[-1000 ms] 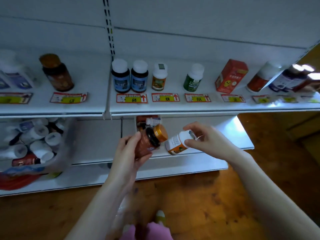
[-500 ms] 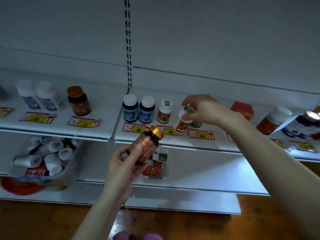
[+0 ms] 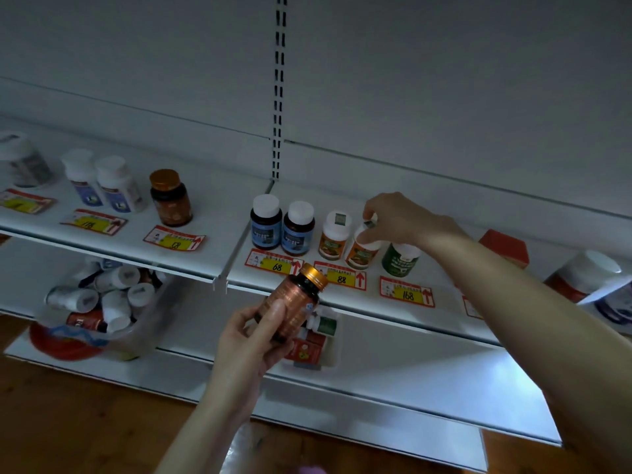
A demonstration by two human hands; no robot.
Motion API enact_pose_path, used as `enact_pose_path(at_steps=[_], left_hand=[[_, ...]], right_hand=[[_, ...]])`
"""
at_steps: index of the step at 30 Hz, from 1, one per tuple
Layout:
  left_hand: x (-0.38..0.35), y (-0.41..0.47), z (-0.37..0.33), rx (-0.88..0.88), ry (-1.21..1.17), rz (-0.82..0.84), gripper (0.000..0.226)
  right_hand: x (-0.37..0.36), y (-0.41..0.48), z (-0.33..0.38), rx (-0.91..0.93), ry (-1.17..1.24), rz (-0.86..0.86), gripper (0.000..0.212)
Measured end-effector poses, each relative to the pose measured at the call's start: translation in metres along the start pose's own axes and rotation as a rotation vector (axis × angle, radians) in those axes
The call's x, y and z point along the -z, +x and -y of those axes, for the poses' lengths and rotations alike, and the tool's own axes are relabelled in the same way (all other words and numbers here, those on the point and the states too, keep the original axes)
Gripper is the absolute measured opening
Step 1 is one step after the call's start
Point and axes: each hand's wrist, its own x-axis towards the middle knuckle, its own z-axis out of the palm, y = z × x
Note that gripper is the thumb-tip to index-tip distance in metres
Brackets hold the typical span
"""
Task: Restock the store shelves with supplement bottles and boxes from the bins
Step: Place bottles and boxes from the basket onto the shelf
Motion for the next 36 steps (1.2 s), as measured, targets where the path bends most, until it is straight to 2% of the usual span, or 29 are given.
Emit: enact_pose_path(at_steps=[5,15,19,21,25,28,31,36], left_hand=[[-0.002,0.0,0.001,-0.007,-0.007,-0.002,0.042],[-0.001,-0.001,-0.002,0.019,-0.023,0.021,0.055],[-0.002,-0.003,-0.008,0.022,-0.017,0.039,0.057],[-0.001,-0.004,-0.013,0.01,-0.025,0.039,0.059],[0.004,-0.005,-0.024,0.01,-0.04,0.069,0.058],[0.009,-0.008,-0.032,0.021,-0.06,0.14,0.053],[0.018,-0.01,-0.042,0.048,-0.109,0.201,0.05],[0.047,-0.011,-0.06,0.04,-0.109,0.198,0.045]], right_hand=[[-0.003,0.006,0.002,0.013,-0.008,-0.013,0.044],[-0.006,0.008,0.001,0.011,-0.009,-0.036,0.043],[-0.004,0.002,0.003,-0.007,-0.008,-0.012,0.056],[0.0,-0.007,0.007,-0.029,0.012,-0.071,0.057],[0.006,-0.033,0.032,-0.03,0.273,-0.286,0.031],[0.001,-0.057,0.062,0.098,0.509,-0.199,0.019],[-0.008,-0.075,0.092,0.142,0.792,-0.06,0.01],[-0.023,-0.075,0.13,0.104,0.918,-0.083,0.01]])
